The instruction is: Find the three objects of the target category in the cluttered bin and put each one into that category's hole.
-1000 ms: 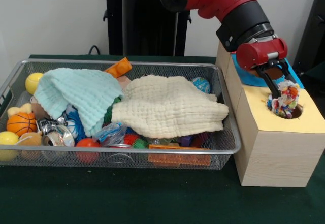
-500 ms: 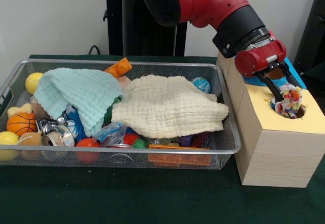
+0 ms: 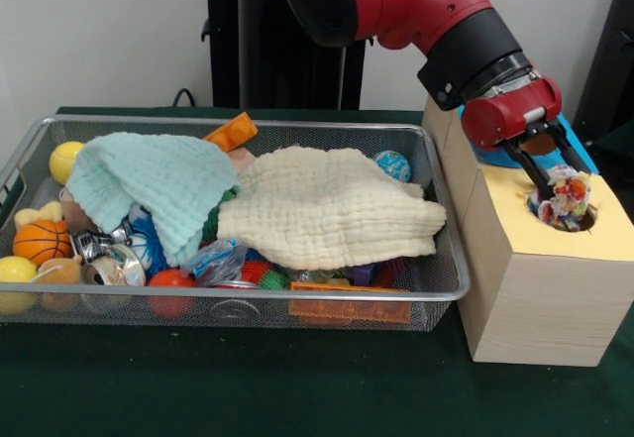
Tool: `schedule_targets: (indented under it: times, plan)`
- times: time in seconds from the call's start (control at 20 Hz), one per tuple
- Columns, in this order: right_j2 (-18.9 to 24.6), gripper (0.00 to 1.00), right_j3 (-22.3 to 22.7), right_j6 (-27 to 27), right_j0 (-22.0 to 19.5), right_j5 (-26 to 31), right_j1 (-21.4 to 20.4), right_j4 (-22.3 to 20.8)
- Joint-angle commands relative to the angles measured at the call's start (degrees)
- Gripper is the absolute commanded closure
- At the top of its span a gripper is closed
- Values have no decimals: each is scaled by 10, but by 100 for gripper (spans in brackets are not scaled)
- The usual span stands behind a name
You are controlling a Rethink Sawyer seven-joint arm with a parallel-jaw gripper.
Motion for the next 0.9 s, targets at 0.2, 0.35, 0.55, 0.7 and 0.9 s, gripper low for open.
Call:
schedule_targets:
  times: [0.2, 0.35, 0.55, 0.7, 0.9]
  plan:
    - [65, 0, -73, -27, -19, 407, 69, 48]
    - [65, 0, -89, -39, -18, 447, 54, 65]
    - [78, 0, -104, -58, -35, 477, 62, 63]
    - [79, 0, -114, -64, -40, 491, 64, 57]
    - [78, 0, -125, -68, -44, 510, 59, 53]
